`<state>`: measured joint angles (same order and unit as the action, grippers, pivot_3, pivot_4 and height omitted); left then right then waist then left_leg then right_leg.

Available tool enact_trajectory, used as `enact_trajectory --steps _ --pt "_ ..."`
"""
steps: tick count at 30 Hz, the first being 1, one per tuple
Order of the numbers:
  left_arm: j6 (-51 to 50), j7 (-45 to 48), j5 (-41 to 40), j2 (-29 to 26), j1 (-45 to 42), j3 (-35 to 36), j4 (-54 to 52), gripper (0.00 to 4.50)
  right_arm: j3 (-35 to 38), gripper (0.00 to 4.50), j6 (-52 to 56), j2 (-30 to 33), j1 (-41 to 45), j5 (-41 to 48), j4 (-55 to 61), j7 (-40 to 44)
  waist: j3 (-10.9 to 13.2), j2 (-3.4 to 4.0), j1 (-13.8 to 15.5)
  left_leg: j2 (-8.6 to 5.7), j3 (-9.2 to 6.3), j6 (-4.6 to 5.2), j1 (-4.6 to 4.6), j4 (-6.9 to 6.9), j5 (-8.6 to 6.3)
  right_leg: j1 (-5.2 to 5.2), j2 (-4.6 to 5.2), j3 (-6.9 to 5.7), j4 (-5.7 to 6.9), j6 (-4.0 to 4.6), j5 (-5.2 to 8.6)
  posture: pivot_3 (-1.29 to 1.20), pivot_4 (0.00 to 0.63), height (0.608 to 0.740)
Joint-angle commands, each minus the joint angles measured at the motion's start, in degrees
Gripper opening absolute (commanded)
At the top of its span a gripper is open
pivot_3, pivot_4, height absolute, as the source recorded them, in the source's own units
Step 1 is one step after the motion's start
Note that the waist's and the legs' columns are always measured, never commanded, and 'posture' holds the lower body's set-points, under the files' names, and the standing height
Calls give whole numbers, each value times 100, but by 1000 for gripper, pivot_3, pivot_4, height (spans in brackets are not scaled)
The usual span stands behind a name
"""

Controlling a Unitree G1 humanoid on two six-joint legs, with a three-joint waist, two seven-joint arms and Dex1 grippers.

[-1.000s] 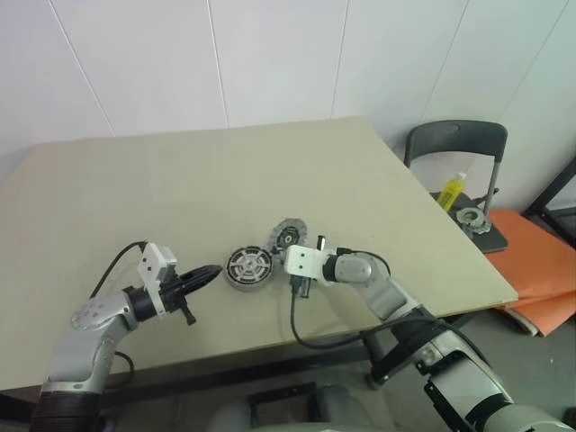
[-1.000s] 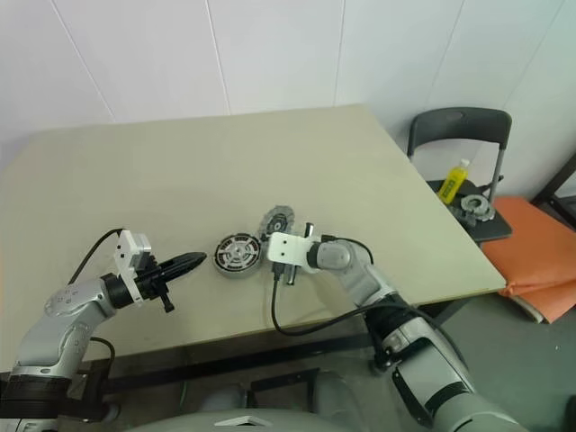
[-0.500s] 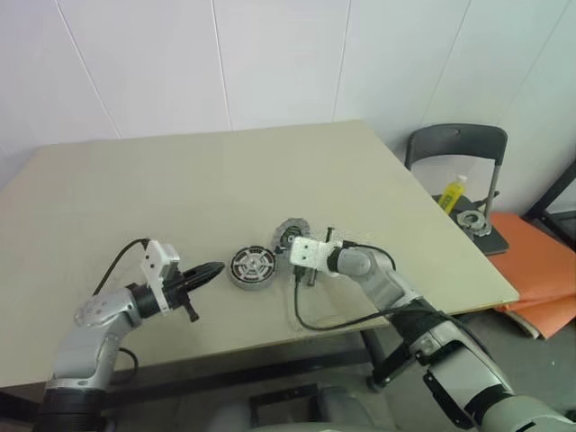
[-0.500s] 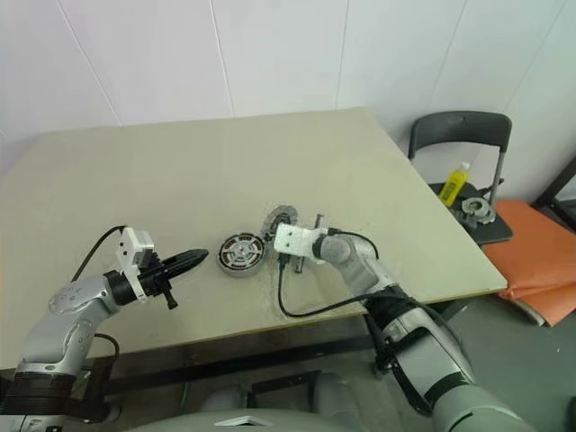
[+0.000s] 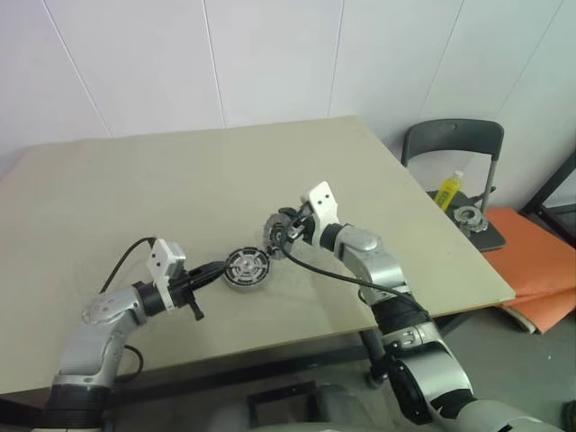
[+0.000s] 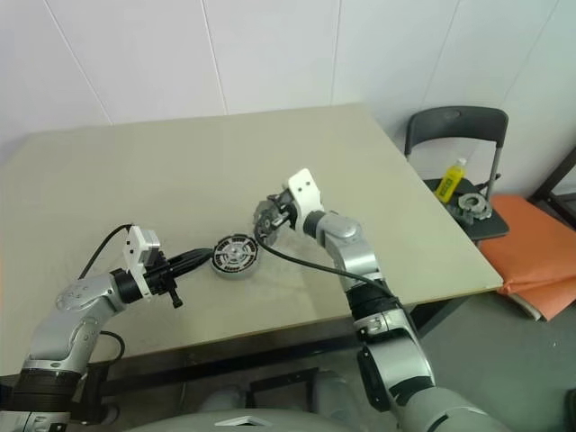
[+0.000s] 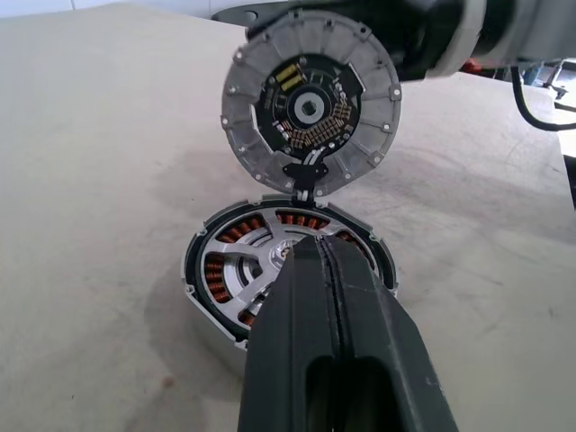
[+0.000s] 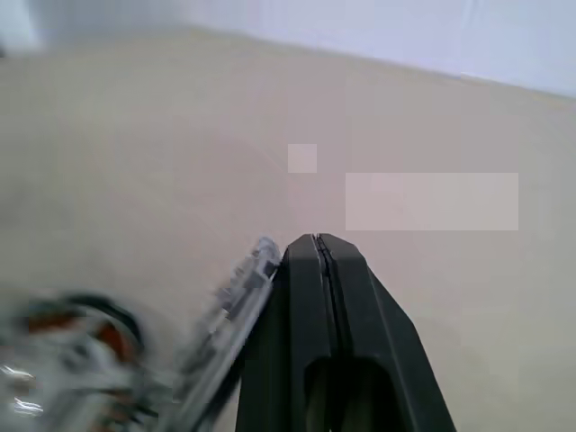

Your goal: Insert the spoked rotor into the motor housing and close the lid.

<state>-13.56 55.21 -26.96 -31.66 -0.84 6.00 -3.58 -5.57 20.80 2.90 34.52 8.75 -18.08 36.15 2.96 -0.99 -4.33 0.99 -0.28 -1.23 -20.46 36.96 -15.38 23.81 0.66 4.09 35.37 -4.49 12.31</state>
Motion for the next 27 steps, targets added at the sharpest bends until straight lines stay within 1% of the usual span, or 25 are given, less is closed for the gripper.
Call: enact_trajectory --steps 1,3,6,8,14,18,21,25,27 --pt "-10 67 -126 -136 -114 207 -86 37 -44 0 667 -3 12 498 617 343 0 0 -2 0 -1 0 0 0 0 0 0 0 0 0 0 0 0 740" --pt "10 68 -117 -182 -117 256 -45 37 -170 0 957 57 -55 596 810 480 0 1 -2 1 -1 0 -1 -1 0 2 1 0 -1 0 0 0 0 740" --pt "49 72 -86 -276 -114 391 58 37 -316 0 1680 118 -169 871 1131 655 0 0 -2 1 -1 -1 -4 -5 -1 8 1 0 -3 1 1 0 0 740" --pt "59 71 -89 -316 -111 460 94 37 -357 0 1935 142 -219 948 1233 645 0 1 -2 2 -1 -1 -7 -7 -1 14 2 0 -2 1 1 0 0 740" --pt "37 60 -78 -374 -50 564 39 37 -338 0 2001 -6 -287 824 1043 129 0 0 -1 1 1 -1 -41 -3 -1 46 3 0 -1 2 0 0 0 740" --pt "23 22 -81 -333 -10 552 -18 37 -337 0 1856 -87 -331 816 1051 -77 0 0 1 0 4 -1 -75 -2 0 74 2 -5 -1 2 -1 0 0 740" --pt "32 33 -59 -323 -7 503 -13 37 -354 0 2021 -118 -372 901 1054 -118 -1 -1 2 -1 4 -1 -86 -1 0 81 1 -6 -2 2 -1 0 0 740" --pt "14 73 -82 -339 -26 502 -6 37 25 0 2657 -421 -455 1474 1065 -181 -1 -2 2 -1 3 0 -85 2 0 81 1 -6 0 1 -1 0 0 740" --pt "11 118 -108 -355 -23 515 -14 37 123 0 2835 -489 -457 1608 1083 -223 -2 -2 1 0 3 0 -85 3 0 81 1 -6 3 1 -1 0 0 740"
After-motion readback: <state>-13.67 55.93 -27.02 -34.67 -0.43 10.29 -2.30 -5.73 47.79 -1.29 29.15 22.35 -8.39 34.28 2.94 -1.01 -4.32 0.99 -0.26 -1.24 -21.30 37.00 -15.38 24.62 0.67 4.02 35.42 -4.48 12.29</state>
